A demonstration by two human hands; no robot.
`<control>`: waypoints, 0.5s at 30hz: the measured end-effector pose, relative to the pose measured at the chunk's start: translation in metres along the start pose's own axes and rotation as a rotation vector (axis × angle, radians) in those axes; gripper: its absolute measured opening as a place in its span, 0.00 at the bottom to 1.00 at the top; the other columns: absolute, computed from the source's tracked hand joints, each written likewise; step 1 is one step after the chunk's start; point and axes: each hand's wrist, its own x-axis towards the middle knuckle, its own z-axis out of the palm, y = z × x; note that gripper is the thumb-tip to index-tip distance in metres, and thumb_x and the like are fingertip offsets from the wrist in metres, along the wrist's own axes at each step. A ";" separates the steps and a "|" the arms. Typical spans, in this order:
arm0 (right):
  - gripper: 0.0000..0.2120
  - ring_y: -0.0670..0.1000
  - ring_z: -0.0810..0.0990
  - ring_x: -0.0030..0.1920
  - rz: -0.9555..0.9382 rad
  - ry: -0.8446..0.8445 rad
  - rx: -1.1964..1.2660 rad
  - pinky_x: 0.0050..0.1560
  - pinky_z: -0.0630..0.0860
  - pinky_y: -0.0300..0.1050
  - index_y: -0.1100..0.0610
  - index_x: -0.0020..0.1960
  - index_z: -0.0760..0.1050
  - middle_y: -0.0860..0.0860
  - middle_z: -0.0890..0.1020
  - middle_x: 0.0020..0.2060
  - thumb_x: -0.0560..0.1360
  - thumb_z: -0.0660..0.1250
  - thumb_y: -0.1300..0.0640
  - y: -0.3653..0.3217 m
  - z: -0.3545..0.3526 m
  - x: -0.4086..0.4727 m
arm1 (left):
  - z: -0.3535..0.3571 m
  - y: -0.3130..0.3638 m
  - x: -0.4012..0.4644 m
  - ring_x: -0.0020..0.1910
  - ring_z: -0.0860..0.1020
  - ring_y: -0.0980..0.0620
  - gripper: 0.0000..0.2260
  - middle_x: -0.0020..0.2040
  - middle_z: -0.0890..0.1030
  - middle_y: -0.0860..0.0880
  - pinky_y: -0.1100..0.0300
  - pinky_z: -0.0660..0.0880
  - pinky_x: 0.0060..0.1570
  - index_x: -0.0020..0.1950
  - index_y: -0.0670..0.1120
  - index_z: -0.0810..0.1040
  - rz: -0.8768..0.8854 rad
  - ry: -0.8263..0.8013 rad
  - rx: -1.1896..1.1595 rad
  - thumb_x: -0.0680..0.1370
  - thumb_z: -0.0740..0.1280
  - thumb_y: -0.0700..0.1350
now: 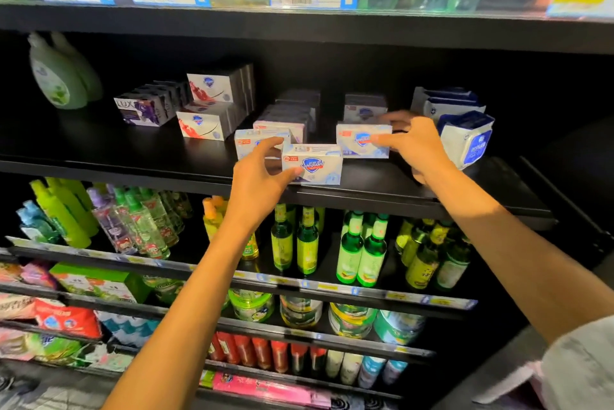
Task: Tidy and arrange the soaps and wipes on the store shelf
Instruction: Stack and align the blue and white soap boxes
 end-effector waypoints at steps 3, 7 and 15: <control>0.20 0.48 0.87 0.51 0.038 -0.012 -0.055 0.45 0.83 0.36 0.64 0.63 0.79 0.59 0.86 0.54 0.73 0.78 0.65 0.013 -0.009 0.002 | 0.014 0.008 0.005 0.50 0.81 0.57 0.27 0.58 0.81 0.51 0.76 0.75 0.46 0.72 0.47 0.76 0.004 -0.074 -0.011 0.75 0.79 0.44; 0.26 0.48 0.86 0.52 0.013 -0.016 -0.131 0.47 0.83 0.37 0.63 0.66 0.77 0.57 0.85 0.54 0.71 0.80 0.64 0.022 -0.012 0.005 | 0.030 0.017 0.012 0.53 0.80 0.57 0.24 0.58 0.81 0.52 0.71 0.78 0.50 0.70 0.46 0.76 0.043 -0.139 0.002 0.75 0.78 0.43; 0.27 0.52 0.86 0.54 0.028 0.019 -0.218 0.57 0.84 0.50 0.62 0.66 0.77 0.56 0.86 0.55 0.70 0.82 0.61 0.031 -0.008 0.013 | 0.040 0.017 0.015 0.56 0.82 0.55 0.27 0.57 0.80 0.53 0.61 0.82 0.56 0.71 0.47 0.74 0.059 -0.230 -0.044 0.75 0.78 0.43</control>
